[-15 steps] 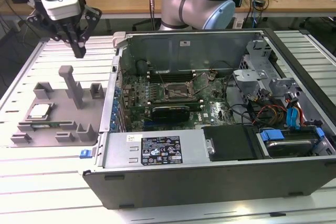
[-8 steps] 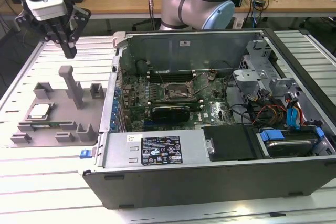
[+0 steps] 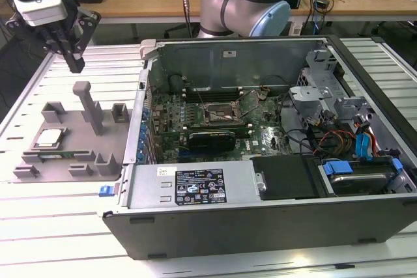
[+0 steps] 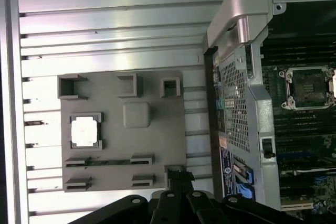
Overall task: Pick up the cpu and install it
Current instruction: 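Reach for the cpu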
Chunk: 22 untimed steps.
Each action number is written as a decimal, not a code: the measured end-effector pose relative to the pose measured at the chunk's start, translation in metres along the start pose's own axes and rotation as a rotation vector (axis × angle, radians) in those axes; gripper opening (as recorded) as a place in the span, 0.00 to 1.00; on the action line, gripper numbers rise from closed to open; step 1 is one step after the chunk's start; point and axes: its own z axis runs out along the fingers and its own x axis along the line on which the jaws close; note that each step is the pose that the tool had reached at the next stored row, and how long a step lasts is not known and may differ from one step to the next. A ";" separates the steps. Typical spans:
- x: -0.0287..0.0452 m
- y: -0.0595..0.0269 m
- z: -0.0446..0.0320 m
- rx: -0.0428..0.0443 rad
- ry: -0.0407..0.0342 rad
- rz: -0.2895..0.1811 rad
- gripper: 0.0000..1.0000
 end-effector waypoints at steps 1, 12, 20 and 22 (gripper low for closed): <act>0.0020 -0.0002 -0.0001 -0.0001 0.0000 0.000 0.11; 0.0309 -0.0024 0.0021 -0.0004 -0.0011 0.000 0.11; 0.0580 -0.0052 0.0219 -0.0002 -0.0014 0.000 0.11; 0.0628 -0.0054 0.0286 0.0006 -0.0013 0.000 0.11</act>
